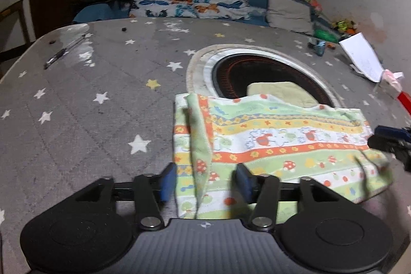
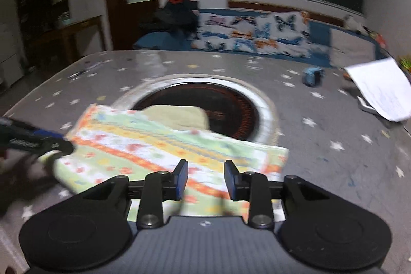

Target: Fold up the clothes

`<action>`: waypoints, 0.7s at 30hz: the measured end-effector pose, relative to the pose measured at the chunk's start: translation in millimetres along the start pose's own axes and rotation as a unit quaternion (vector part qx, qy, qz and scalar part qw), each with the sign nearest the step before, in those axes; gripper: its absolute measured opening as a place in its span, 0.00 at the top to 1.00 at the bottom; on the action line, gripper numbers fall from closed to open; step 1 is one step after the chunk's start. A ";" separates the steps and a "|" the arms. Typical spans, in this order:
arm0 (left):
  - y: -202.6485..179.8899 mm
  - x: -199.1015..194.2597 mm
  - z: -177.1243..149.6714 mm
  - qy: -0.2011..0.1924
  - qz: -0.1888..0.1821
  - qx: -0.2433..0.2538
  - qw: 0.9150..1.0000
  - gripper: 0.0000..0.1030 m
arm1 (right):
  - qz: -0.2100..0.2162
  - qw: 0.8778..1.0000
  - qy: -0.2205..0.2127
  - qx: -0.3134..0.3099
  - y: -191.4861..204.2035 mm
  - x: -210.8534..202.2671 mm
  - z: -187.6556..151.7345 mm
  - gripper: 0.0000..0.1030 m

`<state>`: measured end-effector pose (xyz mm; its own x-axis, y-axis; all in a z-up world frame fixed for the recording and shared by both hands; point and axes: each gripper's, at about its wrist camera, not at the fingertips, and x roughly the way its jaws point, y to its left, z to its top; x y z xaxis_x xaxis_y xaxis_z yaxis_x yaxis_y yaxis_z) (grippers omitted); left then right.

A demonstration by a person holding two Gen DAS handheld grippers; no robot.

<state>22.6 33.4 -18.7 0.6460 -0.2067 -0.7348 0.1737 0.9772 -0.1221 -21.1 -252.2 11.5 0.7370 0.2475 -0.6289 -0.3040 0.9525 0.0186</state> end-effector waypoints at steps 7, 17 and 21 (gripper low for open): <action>6.8 -0.4 3.1 0.014 0.005 -0.021 1.000 0.40 | 0.055 0.996 0.017 -0.074 59.5 8.6 -1.3 0.70; 50.0 -12.6 16.9 0.000 0.012 -0.146 0.989 0.21 | 0.110 0.971 0.016 -0.211 147.3 20.5 -5.3 0.58; 61.8 -18.5 20.8 -0.010 0.019 -0.159 0.987 0.20 | 0.115 0.962 0.011 -0.246 174.0 31.8 -4.8 0.56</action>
<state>36.9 96.5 1.2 0.6628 -0.1674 -0.7298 -0.0906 0.9496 -0.3000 -53.5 -79.4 -8.9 0.6048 0.4322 -0.6689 -0.7107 0.6719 -0.2085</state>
